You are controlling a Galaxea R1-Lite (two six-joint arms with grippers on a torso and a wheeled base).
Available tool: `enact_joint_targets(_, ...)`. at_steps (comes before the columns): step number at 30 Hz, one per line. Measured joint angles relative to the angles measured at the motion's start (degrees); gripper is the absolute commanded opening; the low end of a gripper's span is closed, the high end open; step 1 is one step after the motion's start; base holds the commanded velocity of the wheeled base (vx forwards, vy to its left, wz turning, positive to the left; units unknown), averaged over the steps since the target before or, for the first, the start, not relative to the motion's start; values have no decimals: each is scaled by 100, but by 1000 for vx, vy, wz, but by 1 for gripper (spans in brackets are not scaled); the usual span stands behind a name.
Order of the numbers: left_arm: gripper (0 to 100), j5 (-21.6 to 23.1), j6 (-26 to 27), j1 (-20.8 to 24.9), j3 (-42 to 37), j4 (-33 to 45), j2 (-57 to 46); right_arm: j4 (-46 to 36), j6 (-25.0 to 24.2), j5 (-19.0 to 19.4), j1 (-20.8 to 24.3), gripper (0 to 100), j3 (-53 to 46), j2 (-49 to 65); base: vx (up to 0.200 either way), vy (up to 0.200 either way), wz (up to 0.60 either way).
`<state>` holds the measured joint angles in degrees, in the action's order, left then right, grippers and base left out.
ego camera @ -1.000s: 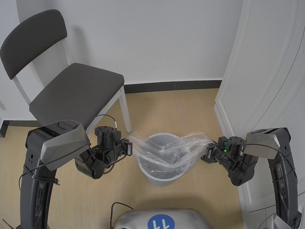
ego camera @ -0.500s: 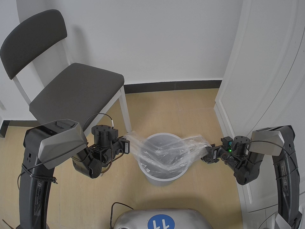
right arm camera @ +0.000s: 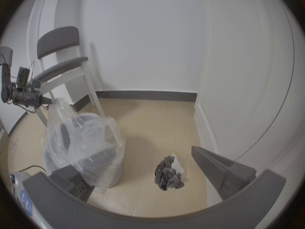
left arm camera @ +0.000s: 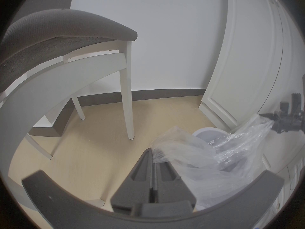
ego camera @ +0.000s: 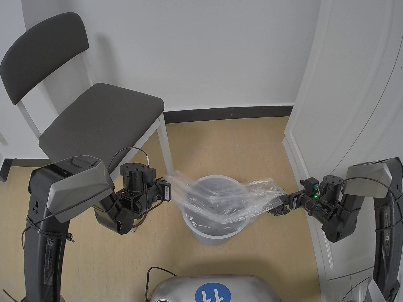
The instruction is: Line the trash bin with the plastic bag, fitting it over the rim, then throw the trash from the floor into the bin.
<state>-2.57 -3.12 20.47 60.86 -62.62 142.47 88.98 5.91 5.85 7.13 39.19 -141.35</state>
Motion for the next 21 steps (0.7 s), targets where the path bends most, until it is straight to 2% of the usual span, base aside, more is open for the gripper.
enact_joint_targets(2,0,1,0,12,-24,2,-22,0,-6,0,28,100,-179,286,0,0,0)
enact_joint_targets(3,100,1,0,15,-35,2,-30,2,-11,-2,48,100,-265,391,0,0,0)
enact_joint_targets(10,100,4,4,65,-118,28,-88,4,-116,-33,297,100,-670,1108,0,0,0)
enact_joint_targets(16,100,1,-2,119,-132,13,-110,0,-118,28,268,100,-714,885,0,0,0)
enact_joint_targets(21,100,0,-11,155,-135,9,-116,0,-105,455,196,100,-750,336,0,0,0)
